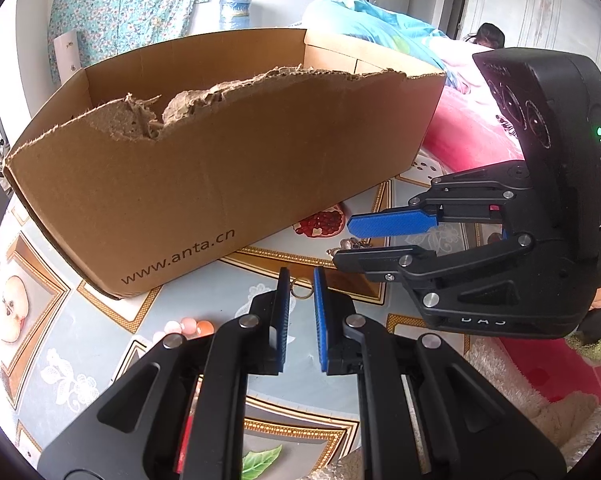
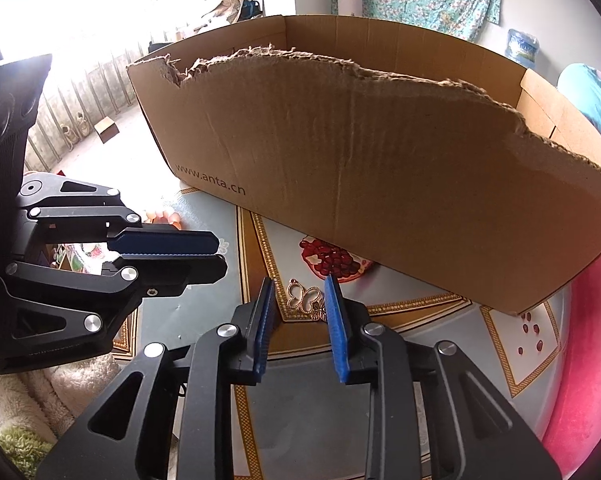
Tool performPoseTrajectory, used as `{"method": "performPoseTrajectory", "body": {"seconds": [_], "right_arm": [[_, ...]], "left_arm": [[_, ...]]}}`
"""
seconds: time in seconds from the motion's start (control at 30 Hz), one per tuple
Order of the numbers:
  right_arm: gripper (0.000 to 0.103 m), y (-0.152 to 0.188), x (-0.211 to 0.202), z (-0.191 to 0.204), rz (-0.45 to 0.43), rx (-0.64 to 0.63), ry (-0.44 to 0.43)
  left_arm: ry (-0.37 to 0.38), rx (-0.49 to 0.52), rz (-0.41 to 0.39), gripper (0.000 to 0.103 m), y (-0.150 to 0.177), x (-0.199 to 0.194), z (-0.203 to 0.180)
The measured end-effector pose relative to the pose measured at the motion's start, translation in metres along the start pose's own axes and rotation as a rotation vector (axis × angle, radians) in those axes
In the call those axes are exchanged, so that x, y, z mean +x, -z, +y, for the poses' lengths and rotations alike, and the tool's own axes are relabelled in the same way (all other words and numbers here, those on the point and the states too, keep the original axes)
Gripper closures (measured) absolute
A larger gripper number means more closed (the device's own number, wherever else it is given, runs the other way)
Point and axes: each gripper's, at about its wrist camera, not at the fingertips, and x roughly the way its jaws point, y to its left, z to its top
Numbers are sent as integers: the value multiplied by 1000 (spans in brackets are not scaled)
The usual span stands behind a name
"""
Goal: Organize jewelry
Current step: 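Lower the open right gripper onto the gold chain and close it, then lift the gold chain and carry it over the box with the right gripper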
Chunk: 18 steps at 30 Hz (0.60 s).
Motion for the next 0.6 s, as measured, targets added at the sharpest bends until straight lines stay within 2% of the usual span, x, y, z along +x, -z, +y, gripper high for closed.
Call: {"method": "performPoseTrajectory", "body": {"seconds": [0.1,0.13,0.6], "right_arm": [[79,0,2,-1,14,-15,-9],[86,-1,2,-2,16,-14,-18],[86,-2,0,-5,11,14,-35]], "left_arm": [[1,-2,0,92,1,0,1],[1,-2,-1,92,1,0,1],[7,-8,1,92,0,-1,3]]}}
